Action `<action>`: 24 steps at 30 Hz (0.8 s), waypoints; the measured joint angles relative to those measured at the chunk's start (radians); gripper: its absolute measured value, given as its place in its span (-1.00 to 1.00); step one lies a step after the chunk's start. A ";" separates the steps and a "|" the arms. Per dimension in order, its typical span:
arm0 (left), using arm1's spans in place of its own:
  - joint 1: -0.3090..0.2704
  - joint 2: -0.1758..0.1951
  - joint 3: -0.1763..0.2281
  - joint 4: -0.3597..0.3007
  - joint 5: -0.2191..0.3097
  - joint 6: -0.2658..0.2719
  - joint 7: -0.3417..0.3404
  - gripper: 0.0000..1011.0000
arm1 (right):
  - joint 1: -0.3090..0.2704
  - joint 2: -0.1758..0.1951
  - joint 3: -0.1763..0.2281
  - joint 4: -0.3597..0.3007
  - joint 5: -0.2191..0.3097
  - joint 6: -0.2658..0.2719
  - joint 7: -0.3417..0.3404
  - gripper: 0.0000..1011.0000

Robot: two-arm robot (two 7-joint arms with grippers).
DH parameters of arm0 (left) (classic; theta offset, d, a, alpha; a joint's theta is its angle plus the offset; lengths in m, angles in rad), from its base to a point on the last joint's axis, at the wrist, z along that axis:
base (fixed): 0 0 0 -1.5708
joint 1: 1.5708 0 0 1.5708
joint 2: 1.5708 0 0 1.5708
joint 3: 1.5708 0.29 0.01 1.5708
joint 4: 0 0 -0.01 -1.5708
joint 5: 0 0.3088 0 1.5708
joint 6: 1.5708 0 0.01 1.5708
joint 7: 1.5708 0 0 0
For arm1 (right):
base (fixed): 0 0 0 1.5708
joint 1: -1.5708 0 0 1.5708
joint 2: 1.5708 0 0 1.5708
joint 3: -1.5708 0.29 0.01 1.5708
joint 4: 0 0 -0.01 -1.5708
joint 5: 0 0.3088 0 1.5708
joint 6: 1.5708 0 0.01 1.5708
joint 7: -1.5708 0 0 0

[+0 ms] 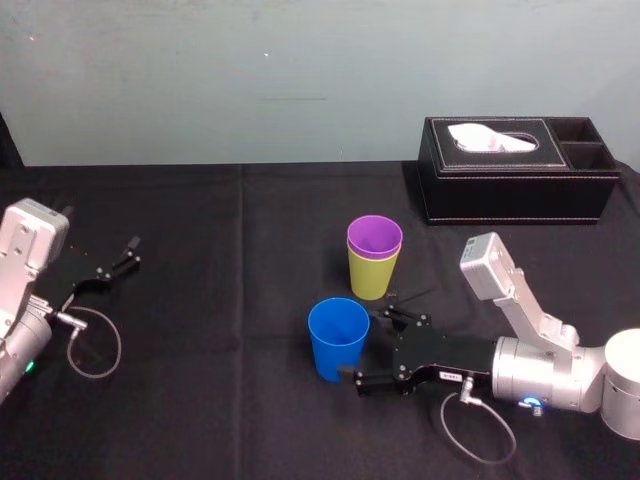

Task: Stack the three plastic cups sequentially using one hand.

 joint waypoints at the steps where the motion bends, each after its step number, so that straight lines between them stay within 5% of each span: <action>1: 0.000 0.000 0.000 0.000 0.000 0.000 0.000 1.00 | 0.002 -0.002 -0.002 0.002 0.000 0.001 0.000 0.98; 24: 0.000 0.000 0.000 0.000 0.000 0.000 0.000 1.00 | 0.063 -0.062 -0.033 0.067 0.005 0.005 -0.006 0.98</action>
